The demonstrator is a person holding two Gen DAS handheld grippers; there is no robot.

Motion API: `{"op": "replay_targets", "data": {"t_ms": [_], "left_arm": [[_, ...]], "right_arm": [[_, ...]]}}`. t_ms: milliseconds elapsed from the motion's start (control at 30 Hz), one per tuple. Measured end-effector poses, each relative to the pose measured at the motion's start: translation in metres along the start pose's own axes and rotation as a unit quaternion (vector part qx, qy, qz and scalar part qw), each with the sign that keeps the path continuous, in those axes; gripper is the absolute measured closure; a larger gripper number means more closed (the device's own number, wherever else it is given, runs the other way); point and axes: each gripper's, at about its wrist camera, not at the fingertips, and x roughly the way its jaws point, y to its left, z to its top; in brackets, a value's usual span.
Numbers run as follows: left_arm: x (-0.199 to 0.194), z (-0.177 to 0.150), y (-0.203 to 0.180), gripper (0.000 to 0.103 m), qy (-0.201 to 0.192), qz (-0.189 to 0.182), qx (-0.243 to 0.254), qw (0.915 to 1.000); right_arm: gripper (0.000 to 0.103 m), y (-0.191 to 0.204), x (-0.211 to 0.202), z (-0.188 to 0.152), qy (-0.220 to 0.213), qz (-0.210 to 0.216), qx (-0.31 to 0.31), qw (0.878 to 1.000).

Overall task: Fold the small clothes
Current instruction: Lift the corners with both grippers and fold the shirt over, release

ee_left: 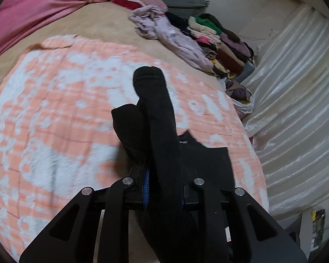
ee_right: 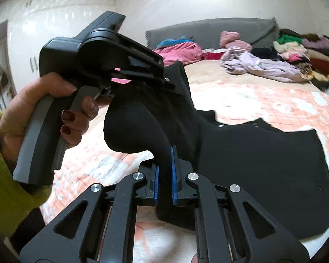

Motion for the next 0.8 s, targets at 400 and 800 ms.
{"op": "replay_targets", "data": {"t_ms": [400, 800], "left_arm": [[0.062, -0.001, -0.124, 0.085, 0.026, -0.005, 0.073, 0.9969], [0.140, -0.027, -0.187, 0.085, 0.083, 0.028, 0.134, 0.9871]], "right_arm": [[0.100, -0.077, -0.052, 0.000, -0.045, -0.045, 0.082, 0.995], [0.100, -0.137, -0.064, -0.029, -0.020, -0.074, 0.186, 0.980]]}}
